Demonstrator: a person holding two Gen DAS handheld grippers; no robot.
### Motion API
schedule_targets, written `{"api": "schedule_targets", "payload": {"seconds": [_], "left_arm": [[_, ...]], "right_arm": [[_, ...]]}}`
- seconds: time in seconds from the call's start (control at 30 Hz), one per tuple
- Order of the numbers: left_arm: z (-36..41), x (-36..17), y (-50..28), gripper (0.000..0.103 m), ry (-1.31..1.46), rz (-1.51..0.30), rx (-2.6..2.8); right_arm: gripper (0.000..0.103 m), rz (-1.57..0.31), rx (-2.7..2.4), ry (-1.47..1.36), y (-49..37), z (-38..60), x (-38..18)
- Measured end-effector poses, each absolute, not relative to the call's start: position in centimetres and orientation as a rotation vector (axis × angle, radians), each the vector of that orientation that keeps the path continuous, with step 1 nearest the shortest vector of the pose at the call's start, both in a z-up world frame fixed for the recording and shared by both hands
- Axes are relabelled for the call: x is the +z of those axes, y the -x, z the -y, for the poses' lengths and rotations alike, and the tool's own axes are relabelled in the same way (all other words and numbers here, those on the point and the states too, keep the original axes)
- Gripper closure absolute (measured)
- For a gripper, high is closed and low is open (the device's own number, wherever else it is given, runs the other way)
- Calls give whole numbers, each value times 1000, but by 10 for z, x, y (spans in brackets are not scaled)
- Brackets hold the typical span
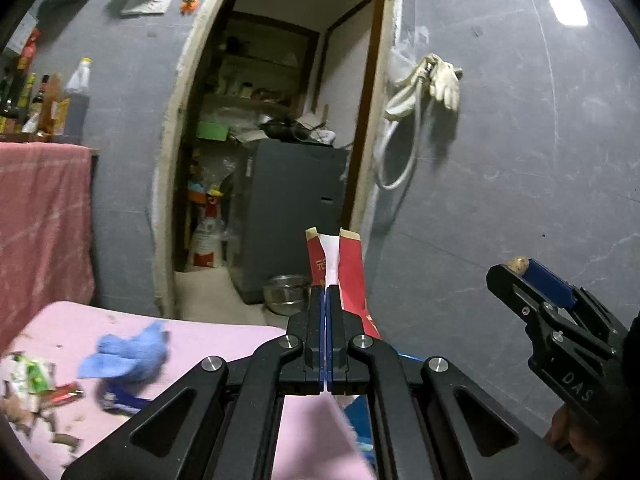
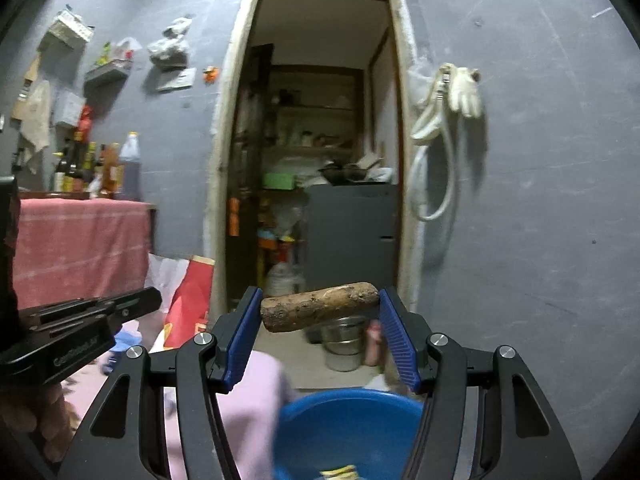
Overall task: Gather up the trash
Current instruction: 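Carry the red box and wooden stick over the blue basin and open both tools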
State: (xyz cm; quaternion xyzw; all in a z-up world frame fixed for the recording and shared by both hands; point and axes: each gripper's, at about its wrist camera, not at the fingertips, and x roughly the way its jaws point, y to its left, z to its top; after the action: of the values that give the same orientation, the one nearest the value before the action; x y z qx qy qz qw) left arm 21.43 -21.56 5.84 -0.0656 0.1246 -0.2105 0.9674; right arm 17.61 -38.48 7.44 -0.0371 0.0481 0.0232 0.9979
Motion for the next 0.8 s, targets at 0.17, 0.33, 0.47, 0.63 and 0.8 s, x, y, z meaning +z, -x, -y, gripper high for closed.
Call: {"api": "schedule_targets", "payload": {"seconds": [0.17, 0.33, 0.47, 0.63, 0.8], "left_arm": [[253, 47, -239, 103, 133, -328, -466], [283, 25, -265, 103, 122, -440, -475], [296, 6, -284, 103, 119, -533, -475], [309, -14, -300, 103, 113, -634, -480], [309, -29, -313, 103, 131, -715, -477]], "right_arm": [[45, -147, -6, 50, -186, 422, 60], [45, -240, -25, -1, -202, 448, 40], [45, -329, -25, -32, -214, 460, 21], [45, -421, -16, -73, -225, 469, 2], [45, -481, -4, -109, -236, 475, -8]]}}
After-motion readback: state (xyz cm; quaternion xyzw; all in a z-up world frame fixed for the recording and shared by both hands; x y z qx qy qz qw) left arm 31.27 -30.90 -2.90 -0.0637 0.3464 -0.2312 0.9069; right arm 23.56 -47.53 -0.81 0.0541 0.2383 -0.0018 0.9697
